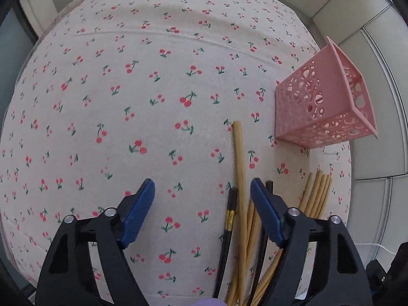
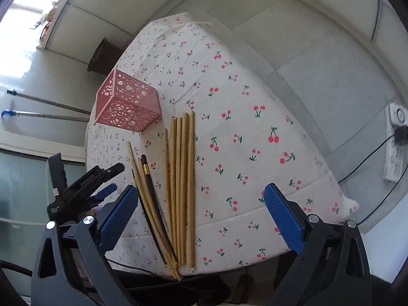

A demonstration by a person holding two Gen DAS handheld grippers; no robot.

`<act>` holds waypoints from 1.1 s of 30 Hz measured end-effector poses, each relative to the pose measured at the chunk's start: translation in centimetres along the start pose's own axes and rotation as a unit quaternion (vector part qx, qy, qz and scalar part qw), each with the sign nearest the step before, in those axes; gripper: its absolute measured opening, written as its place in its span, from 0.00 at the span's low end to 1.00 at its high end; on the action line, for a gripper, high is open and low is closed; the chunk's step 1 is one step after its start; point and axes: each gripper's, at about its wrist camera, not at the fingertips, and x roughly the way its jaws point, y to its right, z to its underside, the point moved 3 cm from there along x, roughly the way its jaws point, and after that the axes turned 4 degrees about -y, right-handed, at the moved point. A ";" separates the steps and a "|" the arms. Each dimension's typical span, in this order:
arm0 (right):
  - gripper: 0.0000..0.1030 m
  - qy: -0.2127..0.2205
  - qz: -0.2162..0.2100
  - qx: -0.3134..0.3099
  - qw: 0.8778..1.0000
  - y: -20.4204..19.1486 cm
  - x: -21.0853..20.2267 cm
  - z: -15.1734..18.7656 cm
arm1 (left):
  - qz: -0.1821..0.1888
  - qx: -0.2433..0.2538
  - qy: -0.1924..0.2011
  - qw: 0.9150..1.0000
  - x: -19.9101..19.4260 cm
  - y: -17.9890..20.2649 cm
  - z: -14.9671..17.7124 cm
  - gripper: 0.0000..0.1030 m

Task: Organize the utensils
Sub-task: 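Lower the left gripper onto the wooden sticks and grasp one, then grasp another plain wooden stick with the right gripper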

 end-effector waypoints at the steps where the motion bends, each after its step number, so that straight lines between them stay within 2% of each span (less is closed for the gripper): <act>1: 0.93 0.003 0.001 0.002 1.000 0.2 0.0 -0.1 | 0.000 0.004 0.003 1.000 0.3 0.5 -0.6 0.62; 4: 0.93 0.016 0.013 -0.001 1.000 0.5 -0.3 -0.3 | 0.000 0.001 0.001 1.000 1.4 1.5 -2.0 0.54; 6: 0.93 0.014 0.014 0.002 1.000 0.7 -0.3 -0.4 | -0.008 0.007 0.015 1.000 1.6 2.0 -2.9 0.50; 7: 0.93 0.011 0.014 0.004 1.000 0.8 -0.2 -0.5 | -0.007 0.012 0.016 1.000 1.7 2.3 -3.1 0.43; 12: 0.93 0.012 0.033 -0.001 0.999 0.3 0.6 -1.1 | -0.056 0.025 0.029 0.998 2.3 3.1 -3.0 0.25; 15: 0.93 0.020 0.055 -0.014 0.998 -0.1 0.9 -1.2 | -0.053 0.016 0.030 0.998 2.5 3.8 -2.7 0.12; 16: 0.93 0.022 0.062 -0.018 0.998 -0.2 1.0 -1.3 | -0.048 0.014 0.031 0.998 2.5 4.0 -2.6 0.08; 18: 0.93 0.023 0.068 -0.019 0.997 -0.4 1.3 -1.5 | -0.027 0.004 0.031 0.999 2.3 3.9 -2.2 0.06; 24: 0.90 0.006 0.051 0.010 0.999 -0.5 3.3 -2.7 | 0.067 -0.021 0.027 0.997 -0.4 1.7 -0.5 0.06; 26: 0.84 -0.002 0.052 0.013 0.999 -0.8 4.1 -3.0 | 0.092 -0.015 0.037 0.995 -2.3 1.0 0.2 0.06; 28: 0.69 -0.011 0.057 0.014 0.998 -1.1 5.0 -3.2 | 0.115 -0.006 0.049 0.992 -4.5 0.0 1.0 0.06; 33: 0.49 -0.008 0.088 0.013 0.996 -2.2 6.7 -3.7 | 0.160 0.015 0.078 0.984 -8.3 -1.9 2.6 0.06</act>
